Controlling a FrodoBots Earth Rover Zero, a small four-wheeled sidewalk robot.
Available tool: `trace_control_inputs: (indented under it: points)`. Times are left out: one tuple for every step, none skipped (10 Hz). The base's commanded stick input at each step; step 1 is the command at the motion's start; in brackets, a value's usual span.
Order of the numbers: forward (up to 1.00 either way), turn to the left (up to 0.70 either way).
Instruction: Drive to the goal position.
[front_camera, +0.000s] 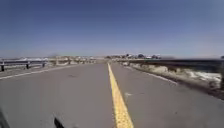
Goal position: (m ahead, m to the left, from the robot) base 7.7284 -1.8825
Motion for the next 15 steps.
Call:
trace_control_inputs:
  points:
    - [1.0,0.27]
    - [1.0,0.0]
    - [1.0,0.0]
    - [1.0,0.0]
    - [1.0,0.0]
    - [1.0,0.0]
    - [1.0,0.0]
    - [1.0,0.0]
    - [1.0,0.0]
    - [1.0,0.0]
    - [1.0,0.0]
    - [1.0,0.0]
    - [1.0,0.0]
    - [1.0,0.0]
    - [1.0,0.0]
